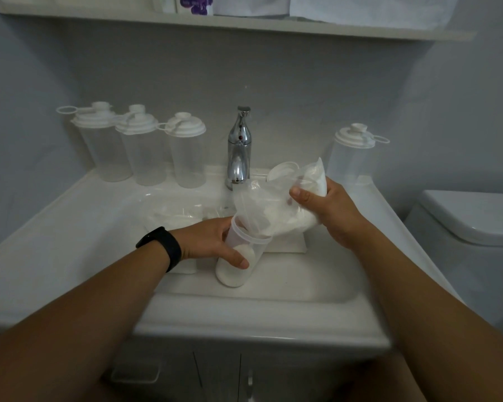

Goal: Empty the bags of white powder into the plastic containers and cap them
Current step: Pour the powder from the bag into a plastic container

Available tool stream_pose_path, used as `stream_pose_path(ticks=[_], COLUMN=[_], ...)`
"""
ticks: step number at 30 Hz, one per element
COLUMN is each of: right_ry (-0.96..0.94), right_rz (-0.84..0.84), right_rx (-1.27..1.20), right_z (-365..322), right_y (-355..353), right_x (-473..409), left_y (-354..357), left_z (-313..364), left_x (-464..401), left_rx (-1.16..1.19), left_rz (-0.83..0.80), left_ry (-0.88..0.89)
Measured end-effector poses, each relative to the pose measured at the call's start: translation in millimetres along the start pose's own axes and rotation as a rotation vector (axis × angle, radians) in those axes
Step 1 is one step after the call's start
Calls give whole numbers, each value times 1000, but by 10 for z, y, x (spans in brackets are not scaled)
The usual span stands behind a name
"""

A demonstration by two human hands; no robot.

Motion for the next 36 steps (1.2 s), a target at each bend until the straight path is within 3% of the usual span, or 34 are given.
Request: stream_pose_path(ticks=[36], right_ry=[21], right_rz=[24], right_rx=[-21], right_z=[-48], right_y=[-5], right_x=[30], left_y=[2], left_z=[-9], left_x=[-10], left_rx=[-5], left_rz=[3], left_ry=[-2])
Point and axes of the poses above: each hand's wrist, its own x-axis away from the middle knuckle, its own y-axis out of the palm, z = x × y, the point moved 9 cm from there along -x, towards the middle knuckle, and after that the axes turned 1 degree about y, right-handed, at the moved point
